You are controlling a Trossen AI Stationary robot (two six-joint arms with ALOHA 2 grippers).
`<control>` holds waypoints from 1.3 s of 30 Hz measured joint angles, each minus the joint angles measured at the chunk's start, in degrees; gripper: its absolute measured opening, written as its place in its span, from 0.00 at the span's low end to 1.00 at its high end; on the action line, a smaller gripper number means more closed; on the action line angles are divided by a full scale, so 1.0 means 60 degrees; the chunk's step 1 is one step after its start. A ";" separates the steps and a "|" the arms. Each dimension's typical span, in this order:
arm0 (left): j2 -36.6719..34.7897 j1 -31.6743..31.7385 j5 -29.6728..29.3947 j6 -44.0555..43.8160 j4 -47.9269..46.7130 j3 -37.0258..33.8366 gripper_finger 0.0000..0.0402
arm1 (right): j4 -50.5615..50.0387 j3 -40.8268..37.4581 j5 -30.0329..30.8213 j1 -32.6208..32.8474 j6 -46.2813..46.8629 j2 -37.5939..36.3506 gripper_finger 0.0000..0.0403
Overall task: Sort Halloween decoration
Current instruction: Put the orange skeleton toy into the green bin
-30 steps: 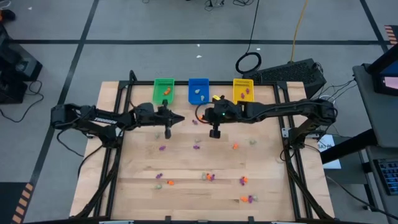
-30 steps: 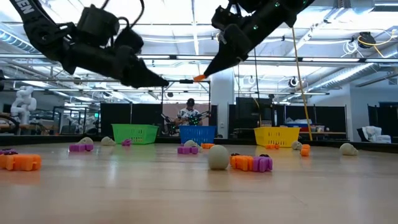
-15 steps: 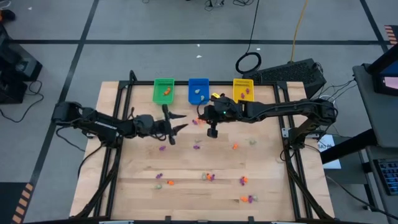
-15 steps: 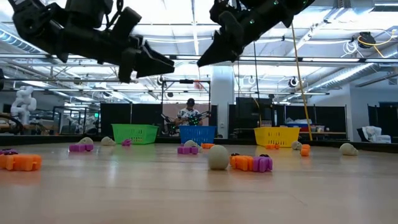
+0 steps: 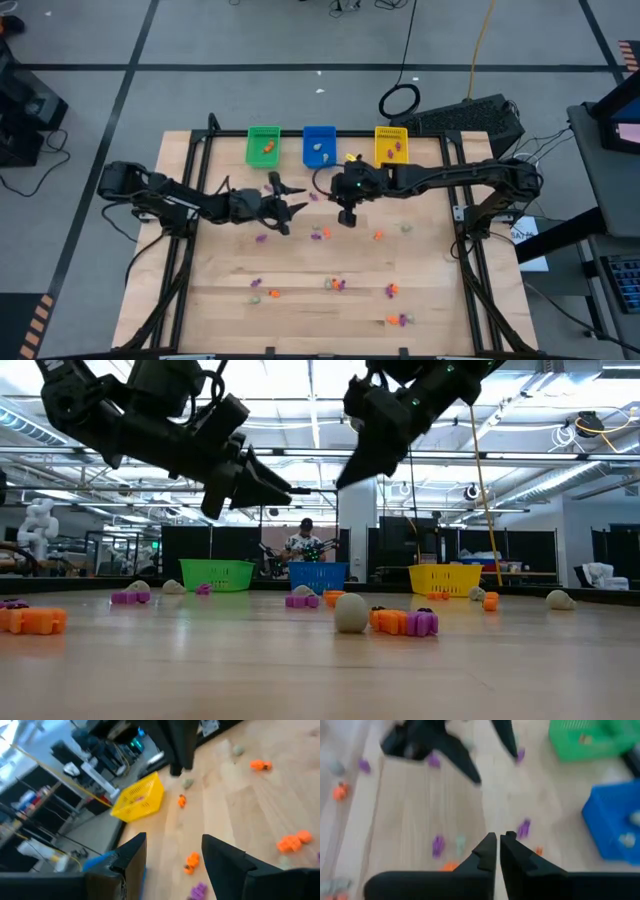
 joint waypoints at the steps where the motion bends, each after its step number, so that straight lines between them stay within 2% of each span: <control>1: 0.0000 -0.0001 0.0000 -0.0193 -0.0143 -0.0001 0.47 | -0.0220 -0.0006 0.0011 0.0054 0.0109 0.0014 0.06; 5: 0.0000 -0.0001 0.0000 -0.0902 -0.0713 -0.0001 0.47 | -0.0497 -0.0190 0.0003 0.0419 0.1066 0.0230 0.16; 10: -0.0001 0.0004 0.0004 -0.1766 -0.1263 -0.0001 0.47 | -0.0251 -0.0232 0.0052 0.1093 0.3026 0.1174 0.27; 15: -0.0004 0.0126 0.0004 -0.2369 -0.1575 -0.0004 0.47 | 0.0497 -0.0228 0.0589 0.1585 0.4833 0.2110 0.32; 20: -0.0004 0.0280 0.0004 -0.2700 -0.1779 -0.0004 0.47 | 0.0725 -0.0221 0.1529 0.1666 0.5630 0.2616 0.33; 32: -0.0004 0.0356 0.0008 -0.2995 -0.2238 -0.0008 0.47 | 0.1529 -0.0192 0.1589 0.1759 0.6129 0.3659 0.32; 35: -0.0004 0.0437 0.0000 -0.3007 -0.2418 -0.0017 0.46 | 0.1458 -0.0177 0.1687 0.1759 0.6053 0.3812 0.29; 39: -0.0004 0.0697 0.0016 -0.3249 -0.2386 -0.0213 0.38 | 0.1444 -0.0177 0.1776 0.1759 0.5588 0.3853 0.19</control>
